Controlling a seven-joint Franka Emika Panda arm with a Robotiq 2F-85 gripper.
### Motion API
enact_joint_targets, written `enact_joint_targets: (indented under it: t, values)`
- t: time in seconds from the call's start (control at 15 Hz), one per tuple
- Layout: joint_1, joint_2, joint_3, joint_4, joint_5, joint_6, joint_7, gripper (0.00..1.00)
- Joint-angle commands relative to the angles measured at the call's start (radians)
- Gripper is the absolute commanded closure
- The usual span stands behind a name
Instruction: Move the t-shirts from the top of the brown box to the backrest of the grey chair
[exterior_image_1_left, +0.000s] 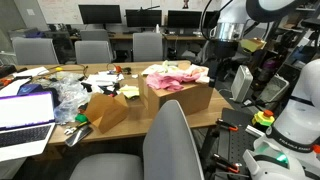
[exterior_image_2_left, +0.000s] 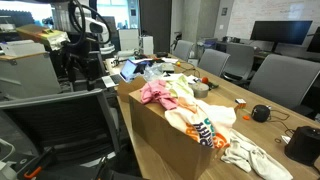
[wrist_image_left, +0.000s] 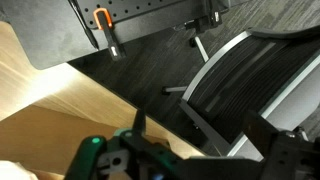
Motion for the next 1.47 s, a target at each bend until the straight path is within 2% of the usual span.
enact_joint_targets:
  t: [0.0,0.4,0.53,0.93,1.4]
  values:
    - [-0.008,0.0,0.007,0.002,0.005,-0.002,-0.005,0.0]
    - [-0.008,0.0,0.007,0.002,0.005,-0.003,-0.005,0.0]
    - [-0.027,0.039,0.007,0.027,-0.012,0.01,0.006,0.0]
    - [-0.096,0.199,-0.009,0.185,-0.068,0.027,0.026,0.0]
    - [-0.165,0.392,-0.092,0.363,-0.037,0.041,0.071,0.0]
